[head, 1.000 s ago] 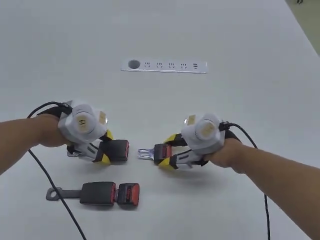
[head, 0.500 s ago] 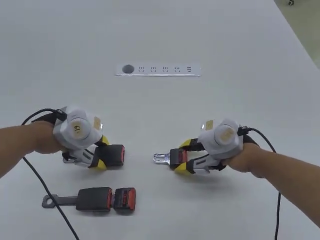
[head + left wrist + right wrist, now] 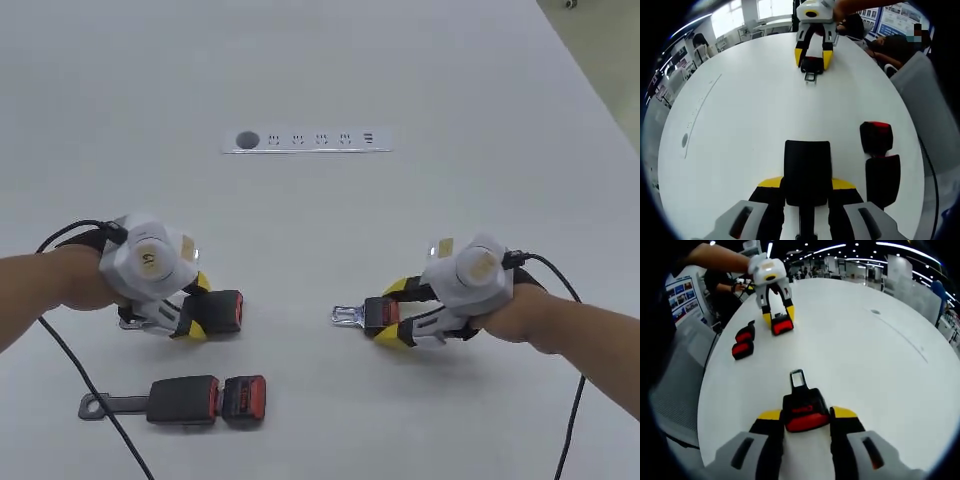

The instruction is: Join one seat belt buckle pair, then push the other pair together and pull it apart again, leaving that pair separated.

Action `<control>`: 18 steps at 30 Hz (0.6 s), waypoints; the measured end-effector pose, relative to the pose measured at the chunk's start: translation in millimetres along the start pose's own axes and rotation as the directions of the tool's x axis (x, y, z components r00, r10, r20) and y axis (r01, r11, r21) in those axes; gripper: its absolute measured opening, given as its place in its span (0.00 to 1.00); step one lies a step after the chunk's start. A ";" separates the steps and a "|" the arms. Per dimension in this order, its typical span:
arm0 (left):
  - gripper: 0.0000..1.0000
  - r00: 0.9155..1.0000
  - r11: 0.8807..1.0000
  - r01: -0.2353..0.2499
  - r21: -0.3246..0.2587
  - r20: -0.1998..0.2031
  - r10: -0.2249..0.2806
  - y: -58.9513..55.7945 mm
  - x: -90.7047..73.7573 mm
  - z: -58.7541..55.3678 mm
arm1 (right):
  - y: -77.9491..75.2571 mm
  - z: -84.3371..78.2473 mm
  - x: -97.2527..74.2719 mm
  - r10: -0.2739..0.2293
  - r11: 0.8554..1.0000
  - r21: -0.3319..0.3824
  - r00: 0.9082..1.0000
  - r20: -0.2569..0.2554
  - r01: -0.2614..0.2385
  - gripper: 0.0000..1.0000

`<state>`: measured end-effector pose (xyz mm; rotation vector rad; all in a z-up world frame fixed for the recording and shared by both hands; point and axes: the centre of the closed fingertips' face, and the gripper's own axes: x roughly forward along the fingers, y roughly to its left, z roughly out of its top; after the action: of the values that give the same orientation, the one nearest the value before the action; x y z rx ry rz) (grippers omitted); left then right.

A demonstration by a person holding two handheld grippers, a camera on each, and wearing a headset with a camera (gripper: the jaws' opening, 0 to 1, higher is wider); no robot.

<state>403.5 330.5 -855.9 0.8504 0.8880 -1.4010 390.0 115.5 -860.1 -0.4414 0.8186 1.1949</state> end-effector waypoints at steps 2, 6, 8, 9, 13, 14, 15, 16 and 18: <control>0.34 1.000 1.000 0.000 0.000 -0.003 0.000 0.1 -0.1 -0.1 | -0.4 -2.5 -3.3 0.001 1.000 0.008 1.000 -0.003 -0.001 0.36; 0.34 1.000 1.000 0.000 -0.001 -0.004 0.000 0.3 -0.3 0.0 | -0.7 -8.0 -8.9 0.001 1.000 0.006 1.000 -0.012 -0.001 0.36; 0.34 1.000 1.000 0.000 -0.001 -0.007 0.000 0.3 -0.3 0.1 | -1.7 -9.5 -10.5 -0.001 1.000 0.006 1.000 -0.014 0.001 0.36; 0.34 1.000 1.000 0.000 -0.001 -0.012 0.000 0.4 -0.1 0.2 | -2.1 -9.5 -10.6 -0.001 1.000 0.008 1.000 -0.015 0.001 0.37; 0.35 0.999 1.000 0.001 0.008 -0.039 -0.001 0.3 0.3 1.0 | -1.8 -7.1 -9.6 0.000 1.000 0.015 1.000 -0.028 0.001 0.38; 0.35 0.999 1.000 0.001 0.005 -0.042 0.000 1.4 0.3 0.2 | -2.0 -5.9 -9.5 -0.008 0.999 0.052 1.000 -0.020 0.009 0.38; 0.36 0.999 1.000 -0.001 -0.006 -0.044 0.000 2.1 0.1 0.5 | -4.4 -5.9 -9.9 -0.019 0.999 0.041 0.999 -0.030 0.020 0.41; 0.39 0.999 0.999 0.010 -0.049 -0.039 -0.012 -0.6 0.4 2.1 | -7.6 -2.8 -11.5 -0.046 0.999 0.011 0.999 -0.016 0.046 0.47; 0.54 0.999 0.998 0.030 -0.052 -0.041 -0.032 -5.3 -2.2 6.2 | -6.1 5.9 -17.0 -0.062 0.998 0.019 0.998 0.022 0.062 0.52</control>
<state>398.3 325.8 -851.0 0.8328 0.9682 -1.3857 395.3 106.7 -844.1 -0.4343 0.7906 1.1323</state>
